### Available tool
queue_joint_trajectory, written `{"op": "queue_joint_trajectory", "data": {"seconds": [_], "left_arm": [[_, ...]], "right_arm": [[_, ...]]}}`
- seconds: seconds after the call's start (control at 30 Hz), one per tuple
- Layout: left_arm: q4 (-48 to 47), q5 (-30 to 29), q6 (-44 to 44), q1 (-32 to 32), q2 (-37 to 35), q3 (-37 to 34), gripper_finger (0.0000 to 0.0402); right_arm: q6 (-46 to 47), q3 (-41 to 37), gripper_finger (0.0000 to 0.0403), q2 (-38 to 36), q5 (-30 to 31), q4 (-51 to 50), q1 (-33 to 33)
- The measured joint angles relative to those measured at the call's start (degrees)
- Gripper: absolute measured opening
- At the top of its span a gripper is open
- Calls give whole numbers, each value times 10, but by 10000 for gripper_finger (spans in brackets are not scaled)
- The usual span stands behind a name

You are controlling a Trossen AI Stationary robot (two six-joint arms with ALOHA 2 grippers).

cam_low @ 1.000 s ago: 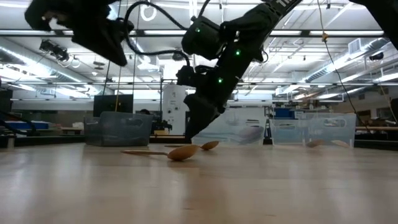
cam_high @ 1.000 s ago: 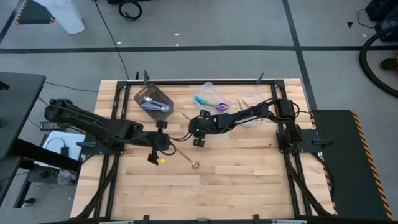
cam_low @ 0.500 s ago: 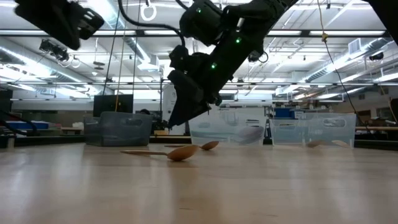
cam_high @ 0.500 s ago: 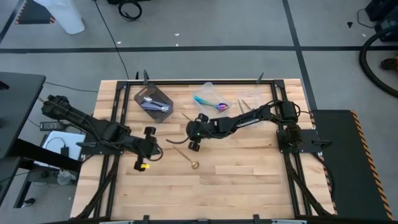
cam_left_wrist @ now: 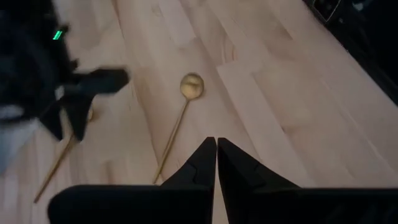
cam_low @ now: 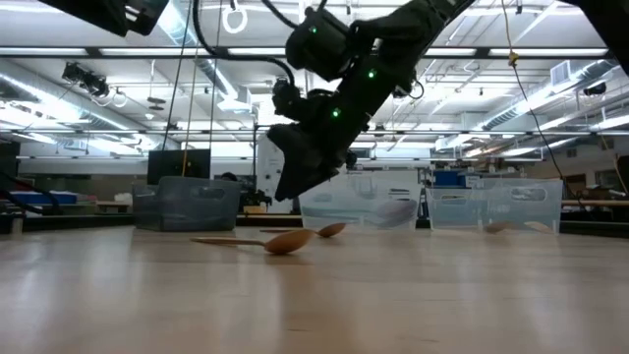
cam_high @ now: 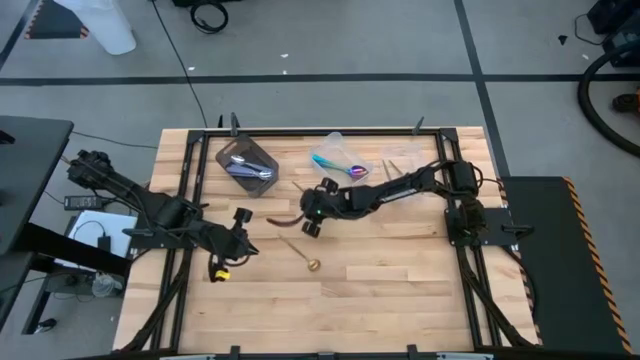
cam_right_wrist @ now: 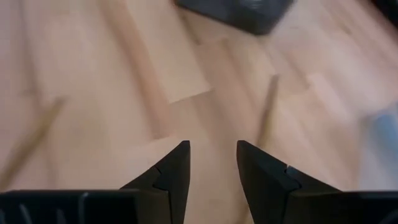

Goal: Sort silverware by color (type)
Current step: Put the gold spoon into the right transparent bin

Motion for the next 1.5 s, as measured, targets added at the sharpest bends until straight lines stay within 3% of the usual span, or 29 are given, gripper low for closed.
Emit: {"op": "queue_joint_trajectory", "data": {"seconds": [0.33,0.5,0.67,0.77,1.03,1.2,1.5], "left_arm": [[2,-2,12,0,-2,0,23],[2,-2,11,0,-2,0,23],[2,-2,-3,0,-2,0,23],[2,-2,-4,0,-2,0,23],[-1,-2,-7,0,-2,0,23],[-1,-2,-6,0,-2,0,23],[3,-2,-3,0,-2,0,23]], "right_arm": [[-69,8,141,44,9,21,-40],[-54,41,141,55,-1,-57,-38],[-62,71,141,50,56,-160,-36],[-63,83,141,46,59,-194,-44],[-62,85,141,46,12,-163,-60],[-62,89,140,46,16,-113,-58],[-53,132,137,47,22,-122,-15]]}}
